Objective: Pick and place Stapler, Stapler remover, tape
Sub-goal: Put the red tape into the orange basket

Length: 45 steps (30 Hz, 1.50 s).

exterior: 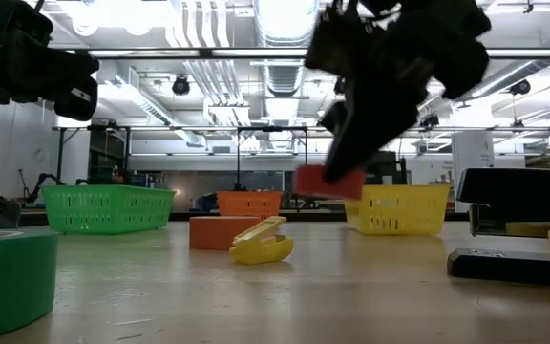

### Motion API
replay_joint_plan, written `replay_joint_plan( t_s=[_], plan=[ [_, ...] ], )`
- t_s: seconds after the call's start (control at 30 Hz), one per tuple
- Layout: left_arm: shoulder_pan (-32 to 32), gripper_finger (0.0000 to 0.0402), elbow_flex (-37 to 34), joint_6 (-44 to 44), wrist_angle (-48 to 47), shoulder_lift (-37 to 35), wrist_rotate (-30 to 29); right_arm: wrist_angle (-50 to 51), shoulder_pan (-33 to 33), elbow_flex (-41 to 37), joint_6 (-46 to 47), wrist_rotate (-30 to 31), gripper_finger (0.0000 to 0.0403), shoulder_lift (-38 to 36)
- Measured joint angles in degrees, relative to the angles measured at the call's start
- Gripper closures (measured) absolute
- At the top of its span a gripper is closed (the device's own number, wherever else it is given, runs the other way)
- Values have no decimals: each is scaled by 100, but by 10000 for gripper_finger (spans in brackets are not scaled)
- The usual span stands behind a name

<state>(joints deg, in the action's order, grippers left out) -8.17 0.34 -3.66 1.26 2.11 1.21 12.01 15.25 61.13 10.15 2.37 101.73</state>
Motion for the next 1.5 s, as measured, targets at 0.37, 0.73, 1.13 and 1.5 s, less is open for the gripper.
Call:
replay_joint_plan(
  t_s=[0.37, 0.73, 1.13, 1.5],
  plan=[
    [-1, 378, 0, 0, 0, 0, 2, 24, -417, 736, -1256, 13, 355, 0],
    [0, 378, 0, 0, 0, 0, 2, 22, -1359, 1106, -2134, -381, 355, 2],
    [1, 378, 0, 0, 0, 2, 0, -181, -2637, 1402, -2241, -452, 355, 79],
    [-1, 378, 0, 0, 0, 20, -13, -378, -3293, 2115, -1888, -544, 354, 1095]
  ],
)
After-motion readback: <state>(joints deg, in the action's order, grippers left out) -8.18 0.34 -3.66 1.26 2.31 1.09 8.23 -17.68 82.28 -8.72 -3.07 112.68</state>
